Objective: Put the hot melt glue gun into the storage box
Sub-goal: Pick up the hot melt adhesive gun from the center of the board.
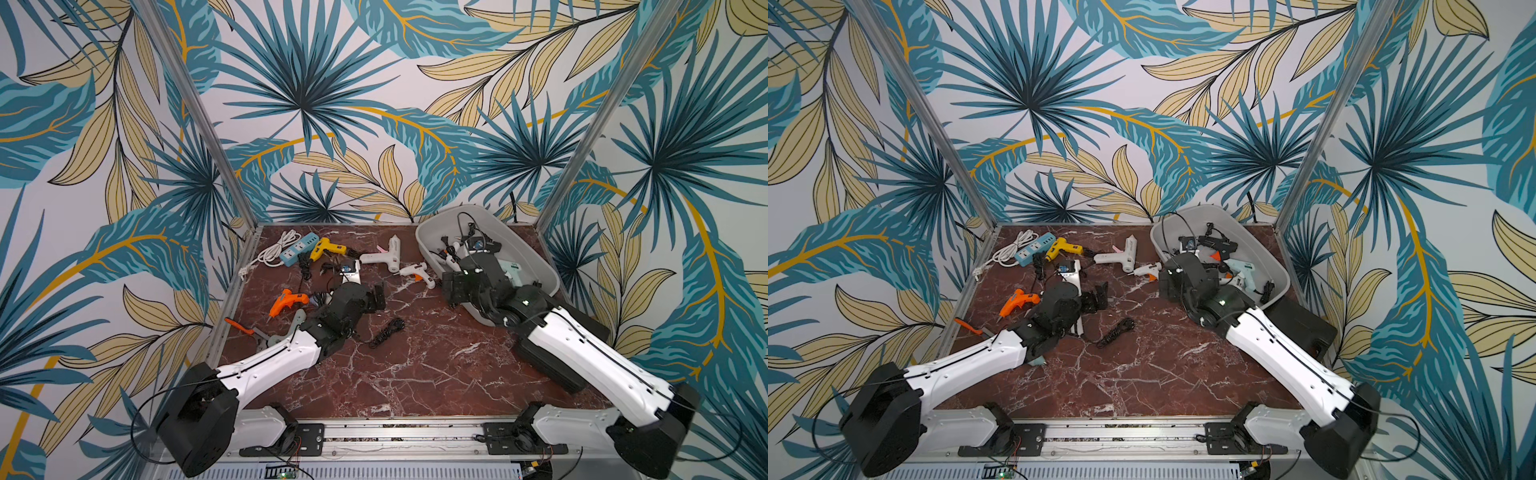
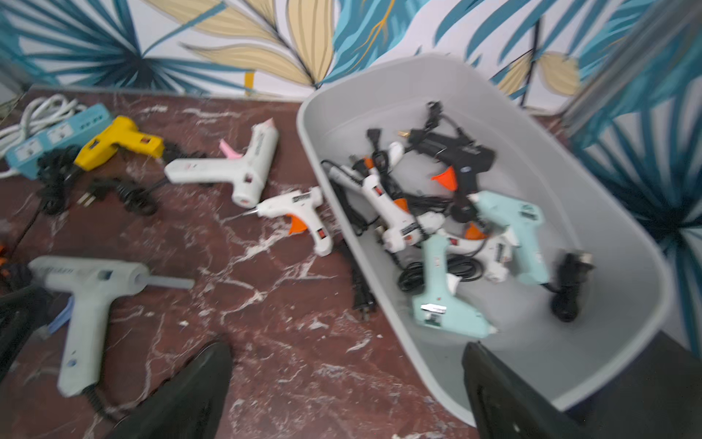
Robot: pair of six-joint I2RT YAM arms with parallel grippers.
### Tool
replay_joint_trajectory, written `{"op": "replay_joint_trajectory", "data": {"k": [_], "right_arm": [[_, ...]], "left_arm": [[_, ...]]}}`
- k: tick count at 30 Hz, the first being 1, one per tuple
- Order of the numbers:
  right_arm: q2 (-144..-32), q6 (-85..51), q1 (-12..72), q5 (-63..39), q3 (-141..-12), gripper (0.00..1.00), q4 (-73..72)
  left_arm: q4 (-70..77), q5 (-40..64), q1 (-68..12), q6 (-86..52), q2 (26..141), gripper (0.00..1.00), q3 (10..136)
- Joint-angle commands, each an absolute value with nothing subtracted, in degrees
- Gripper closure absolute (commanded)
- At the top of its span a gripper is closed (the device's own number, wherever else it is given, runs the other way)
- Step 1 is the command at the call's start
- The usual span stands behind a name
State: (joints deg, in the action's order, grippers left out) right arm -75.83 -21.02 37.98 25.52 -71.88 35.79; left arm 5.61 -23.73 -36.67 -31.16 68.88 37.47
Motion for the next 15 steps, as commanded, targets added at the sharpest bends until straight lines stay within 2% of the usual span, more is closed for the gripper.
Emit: {"op": "replay_joint_trajectory", "data": {"k": [1,11,15], "right_arm": [[-82.6,-23.0,39.1,14.4,-73.6,0.03,33.8],[-104.3,-27.1,49.5,11.5,-86.8,0.09,34.2],[-112.0,-27.3,52.5,10.7,-93.3,0.13,35.5]], "left_arm": [[-0.6,-31.5,-33.6,-39.8,61.2,0.0,32.1],[-11.2,-45.6,-28.1,-42.6,29.0,0.0,19.2],[-11.9,-47.4,-27.8,-41.7,17.9,0.0,15.1]]}}
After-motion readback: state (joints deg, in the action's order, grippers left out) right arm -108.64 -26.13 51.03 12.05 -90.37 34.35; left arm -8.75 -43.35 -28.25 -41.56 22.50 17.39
